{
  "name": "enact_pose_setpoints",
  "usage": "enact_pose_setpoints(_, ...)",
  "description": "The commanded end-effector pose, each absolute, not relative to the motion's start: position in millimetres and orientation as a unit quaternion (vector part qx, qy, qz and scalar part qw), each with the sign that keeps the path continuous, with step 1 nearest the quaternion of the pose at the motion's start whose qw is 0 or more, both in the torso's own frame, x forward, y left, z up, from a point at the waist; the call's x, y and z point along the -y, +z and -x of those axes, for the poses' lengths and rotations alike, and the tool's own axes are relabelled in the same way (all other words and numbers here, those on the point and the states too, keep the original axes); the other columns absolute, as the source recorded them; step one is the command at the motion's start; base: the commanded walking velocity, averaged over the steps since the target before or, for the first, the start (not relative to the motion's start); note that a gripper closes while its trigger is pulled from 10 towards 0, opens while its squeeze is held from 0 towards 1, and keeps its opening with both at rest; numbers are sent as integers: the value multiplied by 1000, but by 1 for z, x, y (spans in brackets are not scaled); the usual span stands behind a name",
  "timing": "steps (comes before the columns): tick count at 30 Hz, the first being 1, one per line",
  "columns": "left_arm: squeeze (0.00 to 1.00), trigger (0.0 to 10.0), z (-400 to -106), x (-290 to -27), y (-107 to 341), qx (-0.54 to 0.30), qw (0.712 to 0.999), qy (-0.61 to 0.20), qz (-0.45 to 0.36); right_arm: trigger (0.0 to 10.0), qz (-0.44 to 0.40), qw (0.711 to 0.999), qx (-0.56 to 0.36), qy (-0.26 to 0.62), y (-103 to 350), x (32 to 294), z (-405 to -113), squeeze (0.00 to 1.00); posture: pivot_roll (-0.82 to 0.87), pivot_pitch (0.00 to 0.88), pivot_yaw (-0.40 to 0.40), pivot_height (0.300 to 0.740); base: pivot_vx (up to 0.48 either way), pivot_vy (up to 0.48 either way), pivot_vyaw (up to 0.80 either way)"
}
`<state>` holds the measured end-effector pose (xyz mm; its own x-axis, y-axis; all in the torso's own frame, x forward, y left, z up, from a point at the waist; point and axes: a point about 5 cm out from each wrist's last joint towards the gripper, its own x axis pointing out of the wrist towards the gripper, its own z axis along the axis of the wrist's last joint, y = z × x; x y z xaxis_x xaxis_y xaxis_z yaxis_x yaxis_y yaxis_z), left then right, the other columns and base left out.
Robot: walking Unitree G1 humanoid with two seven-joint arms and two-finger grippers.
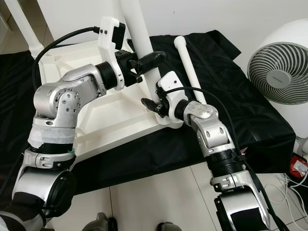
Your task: Building children table
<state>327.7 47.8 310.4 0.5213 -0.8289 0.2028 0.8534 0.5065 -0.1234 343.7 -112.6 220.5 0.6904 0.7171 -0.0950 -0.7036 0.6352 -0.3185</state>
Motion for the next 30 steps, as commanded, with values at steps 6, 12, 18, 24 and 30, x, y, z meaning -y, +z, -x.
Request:
enact_pose_setpoints(6,0,10000,-334,-50,320,61,892,-434,112,10000,142,929,29,341,222,116,-352,1000,-48,77,32,740,0,0,0)
enact_pose_setpoints(12,0,10000,-337,-52,321,60,901,-413,113,10000,134,936,34,324,223,116,-354,1000,-49,76,32,740,0,0,0)
enact_pose_setpoints(18,0,10000,-347,-58,332,68,946,-306,78,10000,126,961,65,239,227,104,-359,1000,-50,71,29,740,0,0,0)
enact_pose_setpoints(24,0,10000,-344,-52,343,100,956,-265,70,10000,146,968,80,190,225,84,-361,0,-50,71,28,740,0,0,0)
enact_pose_setpoints(30,0,10000,-343,-41,349,111,960,-244,84,10000,160,976,113,96,230,72,-367,0,-44,84,28,740,0,0,0)
